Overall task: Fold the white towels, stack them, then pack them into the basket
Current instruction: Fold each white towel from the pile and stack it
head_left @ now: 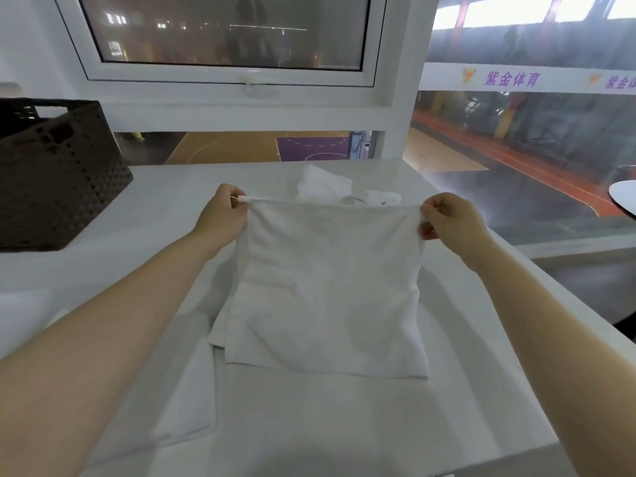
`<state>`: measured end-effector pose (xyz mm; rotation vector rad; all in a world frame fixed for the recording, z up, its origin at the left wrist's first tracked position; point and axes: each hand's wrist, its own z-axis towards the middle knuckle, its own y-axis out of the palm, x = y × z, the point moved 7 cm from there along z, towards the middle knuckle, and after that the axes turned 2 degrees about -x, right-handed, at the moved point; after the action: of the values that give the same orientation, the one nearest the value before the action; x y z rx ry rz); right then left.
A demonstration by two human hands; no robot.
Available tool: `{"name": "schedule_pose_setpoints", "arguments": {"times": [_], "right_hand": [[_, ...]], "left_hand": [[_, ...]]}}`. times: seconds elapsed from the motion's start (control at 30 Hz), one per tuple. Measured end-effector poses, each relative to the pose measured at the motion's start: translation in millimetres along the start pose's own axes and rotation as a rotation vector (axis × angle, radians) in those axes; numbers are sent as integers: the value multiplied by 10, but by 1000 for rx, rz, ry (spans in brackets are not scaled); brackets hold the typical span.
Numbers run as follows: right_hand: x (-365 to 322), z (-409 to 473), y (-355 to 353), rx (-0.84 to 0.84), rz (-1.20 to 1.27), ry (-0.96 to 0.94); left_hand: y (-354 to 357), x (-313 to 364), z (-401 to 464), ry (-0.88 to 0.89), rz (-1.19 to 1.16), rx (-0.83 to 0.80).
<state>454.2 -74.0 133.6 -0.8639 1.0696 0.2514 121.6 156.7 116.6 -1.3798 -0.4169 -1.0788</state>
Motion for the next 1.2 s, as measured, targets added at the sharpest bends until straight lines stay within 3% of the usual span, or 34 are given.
{"name": "schedule_pose_setpoints", "arguments": {"times": [0.23, 0.4, 0.7, 0.83, 1.03, 1.2], "right_hand": [[-327, 76, -136, 52, -35, -111], [-738, -80, -319, 136, 2, -232], [-1354, -432, -637, 31, 57, -354], [-1468, -490, -758, 66, 85, -368], [-1493, -630, -789, -72, 206, -335], [-1500, -693, -965, -59, 250, -291]], "left_hand": [[-161, 232, -13, 90, 21, 72], [-529, 551, -182, 211, -113, 272], [-1028, 936, -449, 282, -253, 400], [-1078, 1010, -557, 303, -249, 380], [-1147, 1032, -716, 263, -307, 385], [-1152, 1168, -759, 218, -180, 286]]}}
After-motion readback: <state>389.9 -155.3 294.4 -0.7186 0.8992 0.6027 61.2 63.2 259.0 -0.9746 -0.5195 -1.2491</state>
